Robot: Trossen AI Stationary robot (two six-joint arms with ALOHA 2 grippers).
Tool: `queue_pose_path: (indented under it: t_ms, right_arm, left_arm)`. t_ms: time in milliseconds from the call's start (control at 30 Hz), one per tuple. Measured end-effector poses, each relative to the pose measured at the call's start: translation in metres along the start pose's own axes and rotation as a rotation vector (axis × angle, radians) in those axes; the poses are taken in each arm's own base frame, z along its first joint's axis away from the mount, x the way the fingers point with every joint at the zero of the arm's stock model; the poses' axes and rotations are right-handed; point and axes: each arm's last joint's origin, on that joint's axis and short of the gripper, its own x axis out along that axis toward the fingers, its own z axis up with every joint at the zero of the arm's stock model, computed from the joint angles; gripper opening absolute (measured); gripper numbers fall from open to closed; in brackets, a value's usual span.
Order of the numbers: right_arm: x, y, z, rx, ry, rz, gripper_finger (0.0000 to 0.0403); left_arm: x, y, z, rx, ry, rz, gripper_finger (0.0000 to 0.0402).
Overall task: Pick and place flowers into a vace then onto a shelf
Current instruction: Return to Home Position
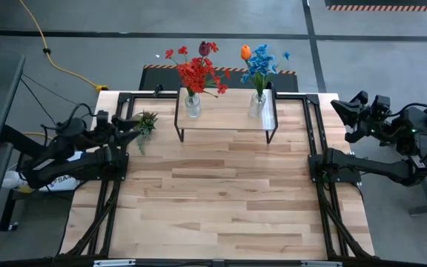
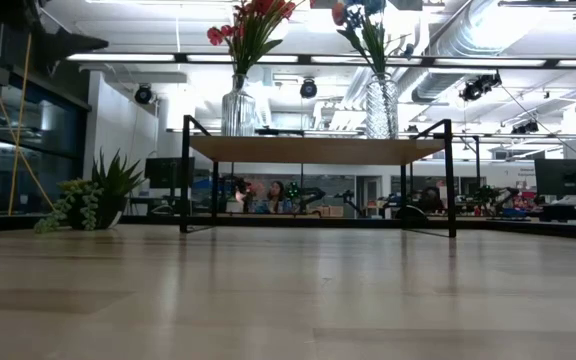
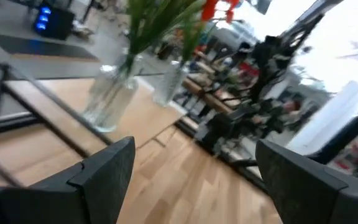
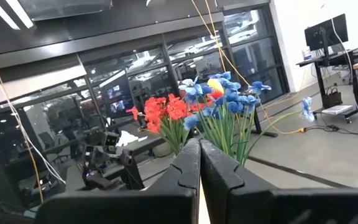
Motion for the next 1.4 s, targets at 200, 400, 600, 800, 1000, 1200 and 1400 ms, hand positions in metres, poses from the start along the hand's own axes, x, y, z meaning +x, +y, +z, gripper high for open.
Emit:
queue_pose_path:
  t_ms: [200, 400, 600, 800, 1000, 1200, 1400]
  right_arm:
    - [0.0, 0.0, 0.0, -0.005, -0.005, -0.016, 0.0001]
    - [0.0, -0.001, 0.0, -0.005, -0.007, -0.024, 0.0001]
    - [0.0, 0.0, 0.001, 0.0, -0.019, -0.02, 0.0001]
    - [0.0, -0.001, 0.001, 0.0, -0.021, -0.027, 0.0001]
    - [0.0, -0.001, 0.001, -0.002, -0.021, -0.028, 0.0001]
    - [0.0, -0.001, -0.001, -0.035, 0.001, -0.034, 0.0002]
    - [-0.001, -0.004, -0.01, -0.035, 0.095, -0.056, 0.0002]
  left_arm:
    - [0.014, 0.004, -0.009, -0.016, -0.039, -0.065, 0.0365]
    - [0.028, 0.012, -0.025, -0.052, -0.046, -0.134, 0.0365]
    - [0.034, 0.014, -0.038, -0.068, -0.008, -0.146, 0.0365]
    - [0.038, 0.015, -0.053, -0.047, 0.008, -0.094, 0.0365]
    - [0.039, 0.014, -0.068, -0.028, 0.023, -0.049, 0.0365]
    - [0.036, 0.01, -0.067, 0.004, 0.019, -0.043, 0.0365]
    - [0.036, 0.013, -0.071, 0.029, 0.06, -0.009, 0.0365]
